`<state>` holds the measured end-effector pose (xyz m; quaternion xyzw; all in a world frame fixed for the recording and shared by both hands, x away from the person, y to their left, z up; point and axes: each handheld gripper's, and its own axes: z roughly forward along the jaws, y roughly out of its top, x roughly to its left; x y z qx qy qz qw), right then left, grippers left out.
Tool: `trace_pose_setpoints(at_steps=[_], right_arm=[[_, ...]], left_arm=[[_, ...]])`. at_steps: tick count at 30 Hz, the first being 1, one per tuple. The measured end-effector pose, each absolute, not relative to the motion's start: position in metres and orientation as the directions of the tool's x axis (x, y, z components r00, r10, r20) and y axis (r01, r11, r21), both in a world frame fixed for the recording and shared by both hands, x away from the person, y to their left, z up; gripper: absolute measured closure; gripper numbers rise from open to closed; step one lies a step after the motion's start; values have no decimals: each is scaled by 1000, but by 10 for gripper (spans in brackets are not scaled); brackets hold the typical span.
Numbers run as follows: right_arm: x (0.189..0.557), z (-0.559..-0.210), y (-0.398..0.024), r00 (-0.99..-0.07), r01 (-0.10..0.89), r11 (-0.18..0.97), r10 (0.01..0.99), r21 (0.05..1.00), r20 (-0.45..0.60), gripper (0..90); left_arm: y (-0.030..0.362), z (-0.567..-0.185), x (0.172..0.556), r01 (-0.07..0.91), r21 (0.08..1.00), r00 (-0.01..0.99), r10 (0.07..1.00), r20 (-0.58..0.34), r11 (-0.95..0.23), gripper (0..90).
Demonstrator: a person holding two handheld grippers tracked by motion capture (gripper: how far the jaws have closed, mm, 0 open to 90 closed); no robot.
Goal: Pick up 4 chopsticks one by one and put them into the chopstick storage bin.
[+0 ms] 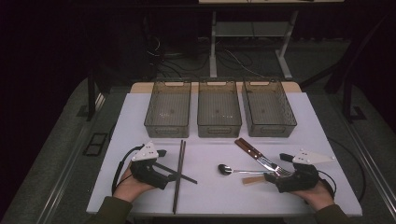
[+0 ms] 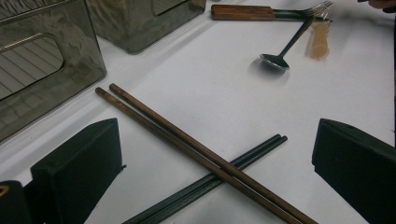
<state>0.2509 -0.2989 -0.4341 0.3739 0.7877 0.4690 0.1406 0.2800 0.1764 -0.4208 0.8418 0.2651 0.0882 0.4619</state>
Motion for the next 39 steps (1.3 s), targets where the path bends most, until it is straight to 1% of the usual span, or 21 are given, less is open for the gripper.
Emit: trace_pose_setpoints(at_steps=[8,20,23,27,33,39], right_arm=[[251,-433,-299,-678,458,278,724,845,129,5],[253,-432,-297,-677,452,277,726,848,123,4],[252,-432,-297,-674,452,275,728,848,123,4],[254,-433,-297,-676,456,280,726,845,125,4],[253,-433,-295,-670,462,284,733,840,120,5],[254,-434,-295,-673,465,289,729,837,122,5]], left_arm=[[178,-421,283,375,823,830,550,-93,-427,58],[178,-421,290,400,812,795,602,-77,-425,232],[177,-421,293,407,807,780,623,-63,-427,320],[178,-422,296,407,803,776,629,-53,-435,426],[177,-421,303,428,793,766,640,-63,-434,605],[172,-423,312,445,782,755,652,-66,-436,763]])
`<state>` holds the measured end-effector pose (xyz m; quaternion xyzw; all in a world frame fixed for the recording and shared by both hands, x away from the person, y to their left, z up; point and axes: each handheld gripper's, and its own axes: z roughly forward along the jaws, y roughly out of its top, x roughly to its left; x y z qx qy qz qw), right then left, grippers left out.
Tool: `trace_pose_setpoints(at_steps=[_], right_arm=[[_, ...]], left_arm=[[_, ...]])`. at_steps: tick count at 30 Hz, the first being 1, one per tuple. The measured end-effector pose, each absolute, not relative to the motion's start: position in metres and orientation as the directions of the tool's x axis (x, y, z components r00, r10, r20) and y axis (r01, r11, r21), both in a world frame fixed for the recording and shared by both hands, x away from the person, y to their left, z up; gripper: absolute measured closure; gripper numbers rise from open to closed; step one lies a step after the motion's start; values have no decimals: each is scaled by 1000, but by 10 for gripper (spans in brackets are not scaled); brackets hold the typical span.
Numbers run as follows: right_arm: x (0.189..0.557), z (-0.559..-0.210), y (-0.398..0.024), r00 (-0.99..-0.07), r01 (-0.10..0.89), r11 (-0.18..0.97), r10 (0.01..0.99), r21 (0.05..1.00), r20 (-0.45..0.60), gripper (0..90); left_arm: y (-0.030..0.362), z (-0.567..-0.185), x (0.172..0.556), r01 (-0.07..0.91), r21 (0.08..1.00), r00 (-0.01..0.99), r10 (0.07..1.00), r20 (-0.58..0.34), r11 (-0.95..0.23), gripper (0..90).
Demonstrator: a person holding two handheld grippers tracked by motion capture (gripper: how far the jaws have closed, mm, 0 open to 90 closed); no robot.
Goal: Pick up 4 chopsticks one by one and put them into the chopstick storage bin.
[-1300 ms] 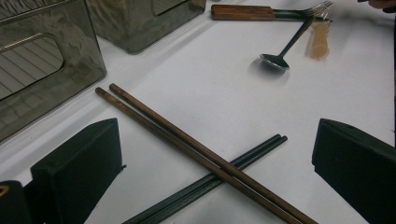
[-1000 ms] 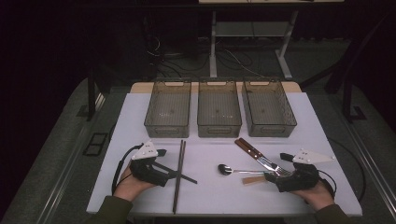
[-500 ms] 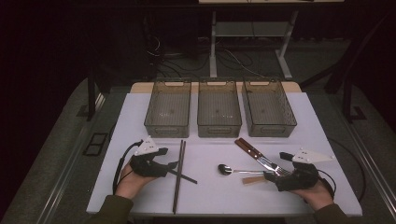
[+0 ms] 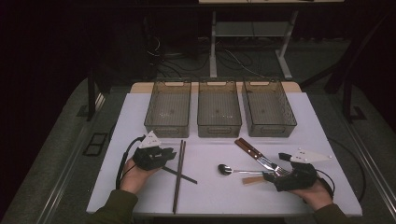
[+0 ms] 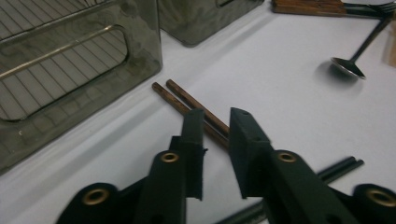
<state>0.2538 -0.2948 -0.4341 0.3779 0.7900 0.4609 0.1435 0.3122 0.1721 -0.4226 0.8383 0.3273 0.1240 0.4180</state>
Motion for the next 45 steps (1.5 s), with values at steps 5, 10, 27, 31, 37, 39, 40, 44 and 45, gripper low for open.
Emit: trace_pose_setpoints(at_steps=[5,10,27,31,37,39,40,44,45], right_arm=[[254,-434,-295,-669,471,286,732,834,127,4],[254,-434,-295,-665,474,284,736,834,127,5],[253,-434,-296,-657,473,276,743,837,126,5],[253,-434,-297,-655,473,274,745,837,126,5],[253,-434,-297,-656,470,275,744,839,124,5],[253,-434,-297,-656,468,272,745,841,124,5],[253,-434,-297,-656,468,272,745,841,125,5],[252,-434,-296,-659,469,274,741,840,126,5],[252,-434,-296,-660,468,275,741,840,126,5]], left_arm=[[169,-421,320,444,788,746,663,-61,-427,883],[164,-423,328,450,777,742,668,-52,-440,898],[144,-431,355,486,745,706,708,-27,-457,900],[140,-433,360,492,734,701,713,-14,-469,900],[135,-438,366,501,715,690,724,12,-489,900],[136,-440,366,500,709,689,724,22,-498,900],[137,-440,367,502,708,687,726,23,-497,900],[137,-441,367,504,704,691,723,20,-501,900],[136,-442,367,505,702,693,721,18,-503,900]])
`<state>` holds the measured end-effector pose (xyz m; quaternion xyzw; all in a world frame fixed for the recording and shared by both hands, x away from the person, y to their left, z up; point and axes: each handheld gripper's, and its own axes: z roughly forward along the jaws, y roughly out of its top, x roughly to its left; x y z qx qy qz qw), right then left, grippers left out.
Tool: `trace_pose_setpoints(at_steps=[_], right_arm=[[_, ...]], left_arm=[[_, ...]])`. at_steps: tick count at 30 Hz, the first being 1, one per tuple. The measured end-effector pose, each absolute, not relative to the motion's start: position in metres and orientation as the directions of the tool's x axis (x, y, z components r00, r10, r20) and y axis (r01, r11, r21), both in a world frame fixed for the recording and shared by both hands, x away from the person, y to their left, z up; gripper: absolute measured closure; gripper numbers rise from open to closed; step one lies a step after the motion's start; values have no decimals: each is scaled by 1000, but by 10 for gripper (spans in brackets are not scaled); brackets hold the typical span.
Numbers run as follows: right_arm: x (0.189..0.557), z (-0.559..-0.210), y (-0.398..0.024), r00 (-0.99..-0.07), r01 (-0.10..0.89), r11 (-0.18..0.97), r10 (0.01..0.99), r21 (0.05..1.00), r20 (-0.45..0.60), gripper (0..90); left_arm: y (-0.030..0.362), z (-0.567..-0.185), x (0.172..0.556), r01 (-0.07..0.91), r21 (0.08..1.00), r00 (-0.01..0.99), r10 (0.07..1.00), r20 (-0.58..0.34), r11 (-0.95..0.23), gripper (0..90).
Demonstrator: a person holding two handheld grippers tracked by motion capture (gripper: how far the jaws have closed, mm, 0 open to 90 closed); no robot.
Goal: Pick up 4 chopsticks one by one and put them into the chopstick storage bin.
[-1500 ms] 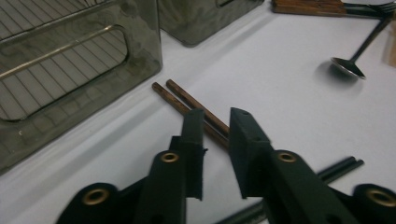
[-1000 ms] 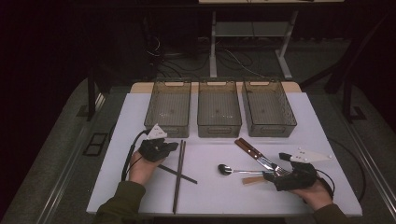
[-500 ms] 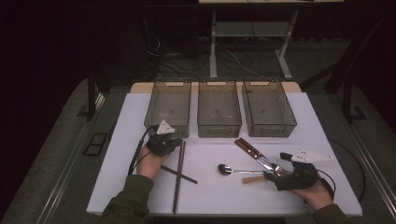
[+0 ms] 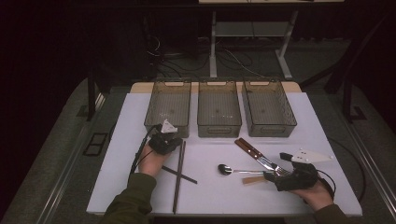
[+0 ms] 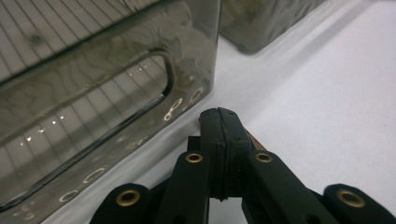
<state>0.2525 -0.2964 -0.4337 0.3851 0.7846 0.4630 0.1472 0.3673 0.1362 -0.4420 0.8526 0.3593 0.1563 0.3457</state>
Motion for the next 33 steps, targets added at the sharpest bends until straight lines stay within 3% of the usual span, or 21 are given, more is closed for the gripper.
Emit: trace_pose_setpoints(at_steps=[33], right_arm=[[252,-433,-296,-659,467,272,741,841,126,5]], left_arm=[[126,-447,366,502,687,722,691,0,-525,900]])
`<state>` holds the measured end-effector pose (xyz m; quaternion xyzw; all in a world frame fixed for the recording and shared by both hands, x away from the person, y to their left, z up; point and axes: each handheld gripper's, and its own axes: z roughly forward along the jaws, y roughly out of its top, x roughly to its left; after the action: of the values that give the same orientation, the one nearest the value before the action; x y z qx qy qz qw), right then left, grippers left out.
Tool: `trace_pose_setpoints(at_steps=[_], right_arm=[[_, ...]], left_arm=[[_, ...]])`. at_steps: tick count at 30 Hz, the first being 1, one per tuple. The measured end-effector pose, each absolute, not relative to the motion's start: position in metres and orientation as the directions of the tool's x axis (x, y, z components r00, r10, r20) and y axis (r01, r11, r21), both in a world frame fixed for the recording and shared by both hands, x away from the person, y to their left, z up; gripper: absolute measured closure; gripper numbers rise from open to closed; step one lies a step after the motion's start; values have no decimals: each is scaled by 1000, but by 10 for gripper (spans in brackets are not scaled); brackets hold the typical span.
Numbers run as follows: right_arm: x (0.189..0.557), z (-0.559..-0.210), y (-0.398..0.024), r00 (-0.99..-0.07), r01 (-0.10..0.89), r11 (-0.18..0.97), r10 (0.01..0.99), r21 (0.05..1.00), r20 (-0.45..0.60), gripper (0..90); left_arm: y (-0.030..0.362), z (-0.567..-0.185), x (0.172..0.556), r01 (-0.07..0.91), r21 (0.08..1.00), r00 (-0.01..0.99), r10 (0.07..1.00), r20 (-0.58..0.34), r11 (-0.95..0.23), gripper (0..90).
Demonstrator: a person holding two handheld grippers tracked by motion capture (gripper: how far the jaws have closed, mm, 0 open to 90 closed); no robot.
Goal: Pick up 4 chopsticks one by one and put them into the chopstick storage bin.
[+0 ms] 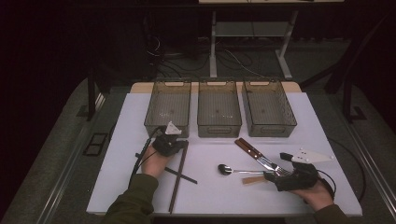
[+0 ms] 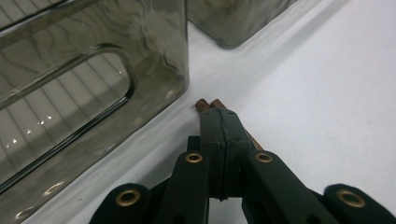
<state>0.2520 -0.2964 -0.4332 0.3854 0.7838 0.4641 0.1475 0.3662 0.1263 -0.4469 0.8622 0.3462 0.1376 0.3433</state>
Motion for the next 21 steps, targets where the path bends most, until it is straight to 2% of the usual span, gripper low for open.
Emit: trace_pose_setpoints(at_steps=[21], right_arm=[[252,-433,-297,-657,469,270,743,841,127,5]], left_arm=[[114,-447,363,478,686,763,646,-14,-549,900]])
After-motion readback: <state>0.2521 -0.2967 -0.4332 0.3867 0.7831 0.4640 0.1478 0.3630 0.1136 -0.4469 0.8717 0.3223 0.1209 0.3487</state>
